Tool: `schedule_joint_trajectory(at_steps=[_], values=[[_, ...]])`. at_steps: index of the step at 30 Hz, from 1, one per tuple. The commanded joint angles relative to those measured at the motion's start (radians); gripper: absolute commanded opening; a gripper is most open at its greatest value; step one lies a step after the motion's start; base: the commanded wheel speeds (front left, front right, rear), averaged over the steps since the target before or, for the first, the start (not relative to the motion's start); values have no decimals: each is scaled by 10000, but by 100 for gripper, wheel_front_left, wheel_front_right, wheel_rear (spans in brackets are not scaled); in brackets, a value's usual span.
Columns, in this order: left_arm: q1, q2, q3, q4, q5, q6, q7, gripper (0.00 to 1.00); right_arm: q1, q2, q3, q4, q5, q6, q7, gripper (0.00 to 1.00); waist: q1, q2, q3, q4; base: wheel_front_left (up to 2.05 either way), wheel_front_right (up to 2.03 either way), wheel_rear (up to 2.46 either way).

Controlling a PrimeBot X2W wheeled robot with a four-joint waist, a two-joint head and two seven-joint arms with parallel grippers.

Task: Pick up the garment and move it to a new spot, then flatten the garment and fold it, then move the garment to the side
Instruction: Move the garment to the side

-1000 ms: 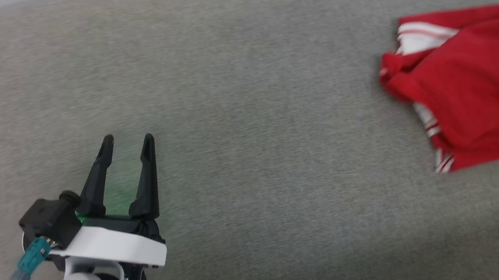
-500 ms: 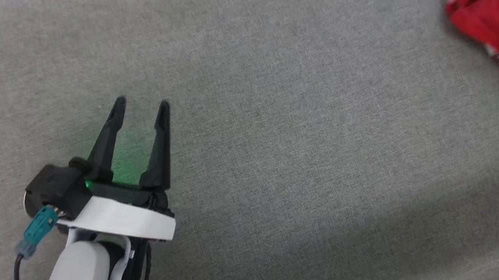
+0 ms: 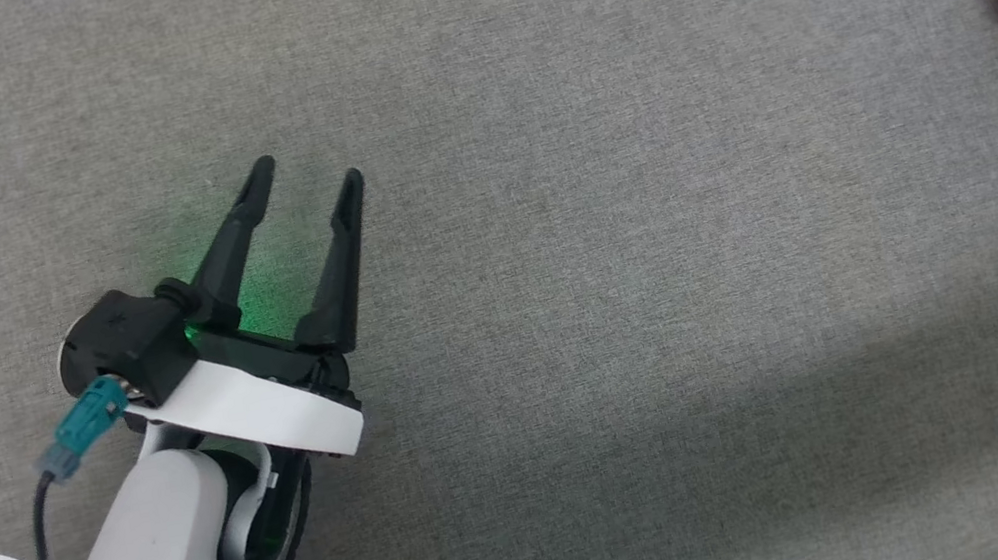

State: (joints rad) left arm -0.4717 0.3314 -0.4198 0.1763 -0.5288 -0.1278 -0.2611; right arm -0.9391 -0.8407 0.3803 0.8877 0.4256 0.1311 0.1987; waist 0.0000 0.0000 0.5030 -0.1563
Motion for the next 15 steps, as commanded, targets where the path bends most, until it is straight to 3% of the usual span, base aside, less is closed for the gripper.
schedule_joint_trajectory(at_steps=[1,2,15], values=[[-106,16,96,13,-60,-34,-50,100,-221,219,-79,262,-75,-6,-245,80,0,0,-3,41,0,0,0],[-78,40,142,18,-67,-34,-50,100,-289,264,-69,450,-138,-6,-318,100,0,0,-14,53,0,0,0],[556,-259,1622,1,-376,-34,-49,100,-845,576,274,842,197,-6,-1156,100,0,0,-660,64,0,0,0]])
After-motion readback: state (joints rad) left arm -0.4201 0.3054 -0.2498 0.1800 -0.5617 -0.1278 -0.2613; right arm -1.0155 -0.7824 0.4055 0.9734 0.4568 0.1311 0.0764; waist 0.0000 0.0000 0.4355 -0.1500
